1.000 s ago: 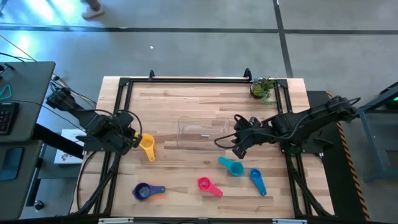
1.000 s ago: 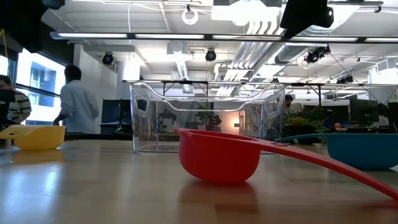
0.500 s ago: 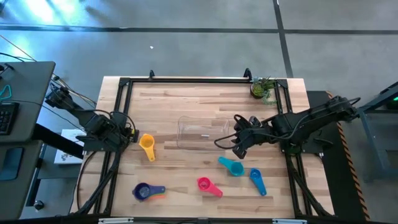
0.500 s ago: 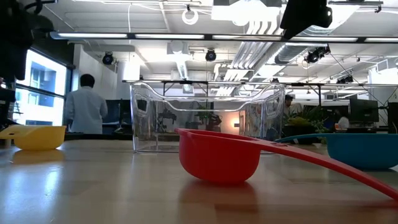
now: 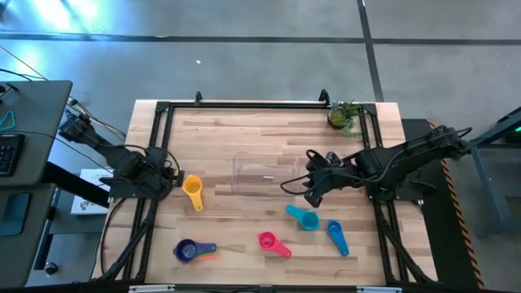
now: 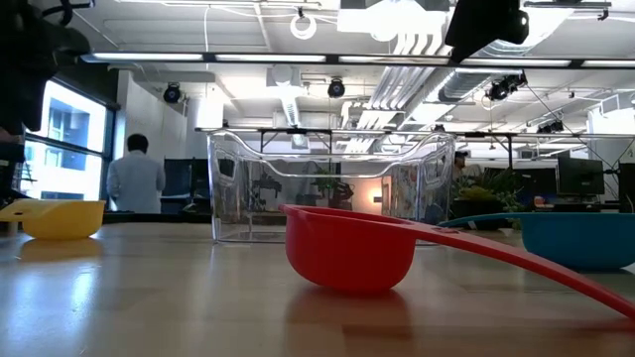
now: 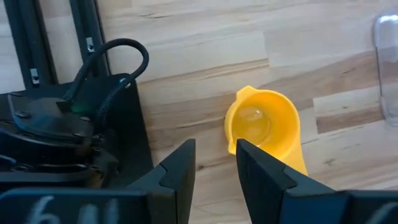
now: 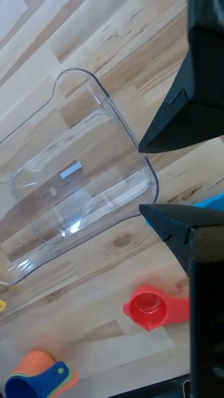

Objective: Nest measuring cups in basket
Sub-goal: Stack the yellow measuring cup on top of the dark blue measuring cup

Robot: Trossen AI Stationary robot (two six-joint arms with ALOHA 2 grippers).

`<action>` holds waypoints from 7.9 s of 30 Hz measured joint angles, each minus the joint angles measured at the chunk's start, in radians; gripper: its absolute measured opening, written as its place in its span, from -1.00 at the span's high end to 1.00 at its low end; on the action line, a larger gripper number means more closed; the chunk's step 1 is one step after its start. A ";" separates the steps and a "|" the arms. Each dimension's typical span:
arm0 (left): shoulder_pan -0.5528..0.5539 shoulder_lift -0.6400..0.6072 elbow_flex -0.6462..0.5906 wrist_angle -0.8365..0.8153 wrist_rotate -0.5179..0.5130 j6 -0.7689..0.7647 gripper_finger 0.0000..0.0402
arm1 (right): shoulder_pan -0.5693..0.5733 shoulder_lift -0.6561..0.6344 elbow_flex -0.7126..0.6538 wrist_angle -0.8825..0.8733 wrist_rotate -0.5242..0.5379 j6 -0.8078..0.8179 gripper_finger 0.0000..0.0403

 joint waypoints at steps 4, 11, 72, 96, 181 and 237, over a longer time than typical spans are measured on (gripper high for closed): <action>0.028 0.023 0.000 0.020 0.008 0.054 0.47 | 0.000 0.000 0.000 0.000 0.000 0.000 0.33; 0.099 0.047 0.000 0.079 0.021 0.228 0.47 | 0.000 0.000 0.000 0.000 0.000 0.000 0.33; 0.481 0.304 -0.135 0.411 0.234 0.881 0.47 | 0.002 0.001 0.000 0.000 -0.008 -0.001 0.33; 0.495 0.304 -0.206 0.538 0.281 0.883 0.92 | 0.002 0.001 0.000 0.000 -0.008 0.008 0.33; 0.005 0.308 0.430 0.532 0.203 0.506 0.96 | -0.044 0.172 0.211 0.718 -0.060 -0.289 0.11; -0.001 0.657 0.436 0.491 -0.081 0.611 0.96 | -0.025 0.685 0.463 0.515 -0.053 0.003 0.11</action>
